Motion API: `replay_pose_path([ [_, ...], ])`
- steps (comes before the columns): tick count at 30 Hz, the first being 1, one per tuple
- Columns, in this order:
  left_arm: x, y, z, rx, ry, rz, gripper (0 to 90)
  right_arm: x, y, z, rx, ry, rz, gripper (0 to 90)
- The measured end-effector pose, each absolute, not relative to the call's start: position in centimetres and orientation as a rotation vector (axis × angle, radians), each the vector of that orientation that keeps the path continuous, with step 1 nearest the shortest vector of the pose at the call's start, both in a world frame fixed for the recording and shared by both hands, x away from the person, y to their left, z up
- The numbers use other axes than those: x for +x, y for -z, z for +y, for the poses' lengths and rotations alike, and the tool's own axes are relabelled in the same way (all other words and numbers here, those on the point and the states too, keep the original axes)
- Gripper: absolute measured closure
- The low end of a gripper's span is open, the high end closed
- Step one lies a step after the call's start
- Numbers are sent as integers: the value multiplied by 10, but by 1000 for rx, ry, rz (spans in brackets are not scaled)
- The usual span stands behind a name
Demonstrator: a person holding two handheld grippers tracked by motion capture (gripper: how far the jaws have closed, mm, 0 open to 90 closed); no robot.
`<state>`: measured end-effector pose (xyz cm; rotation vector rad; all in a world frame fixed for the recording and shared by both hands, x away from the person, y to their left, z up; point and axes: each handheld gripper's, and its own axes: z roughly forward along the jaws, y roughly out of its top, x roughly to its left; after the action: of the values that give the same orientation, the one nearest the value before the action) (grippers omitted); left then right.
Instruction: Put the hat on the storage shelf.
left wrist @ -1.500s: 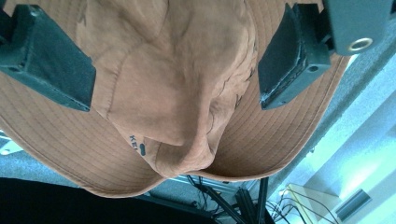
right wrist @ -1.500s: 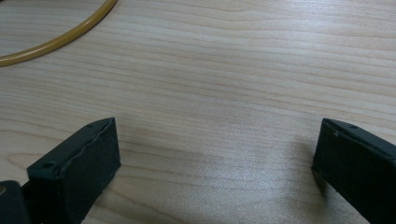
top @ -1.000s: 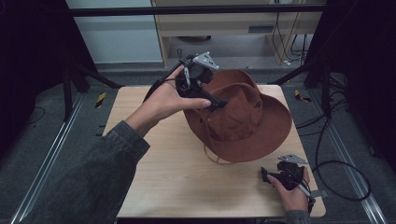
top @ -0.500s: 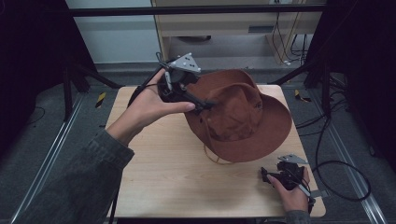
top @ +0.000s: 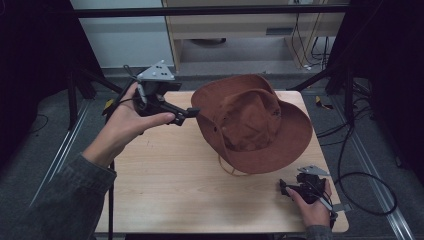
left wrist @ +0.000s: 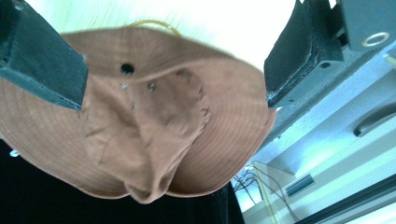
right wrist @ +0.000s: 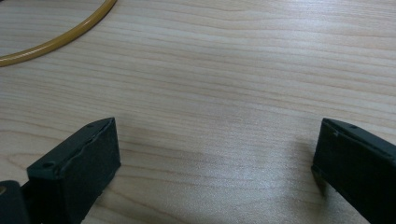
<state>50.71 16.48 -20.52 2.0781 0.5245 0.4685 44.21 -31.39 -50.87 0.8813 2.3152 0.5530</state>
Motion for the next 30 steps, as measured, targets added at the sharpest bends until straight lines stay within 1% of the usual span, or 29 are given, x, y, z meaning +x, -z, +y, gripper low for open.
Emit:
replay_pose_path([
  [6,503,213,196,2069,-488,558,56,442,509,-314,881,-551,2314,7],
  [14,503,246,231,2060,-502,634,51,443,509,-313,890,-558,2315,7],
  [23,505,284,248,2083,-515,687,51,443,509,-313,889,-559,2316,7],
  [30,514,313,256,2125,-519,742,52,443,509,-313,890,-557,2316,7],
])
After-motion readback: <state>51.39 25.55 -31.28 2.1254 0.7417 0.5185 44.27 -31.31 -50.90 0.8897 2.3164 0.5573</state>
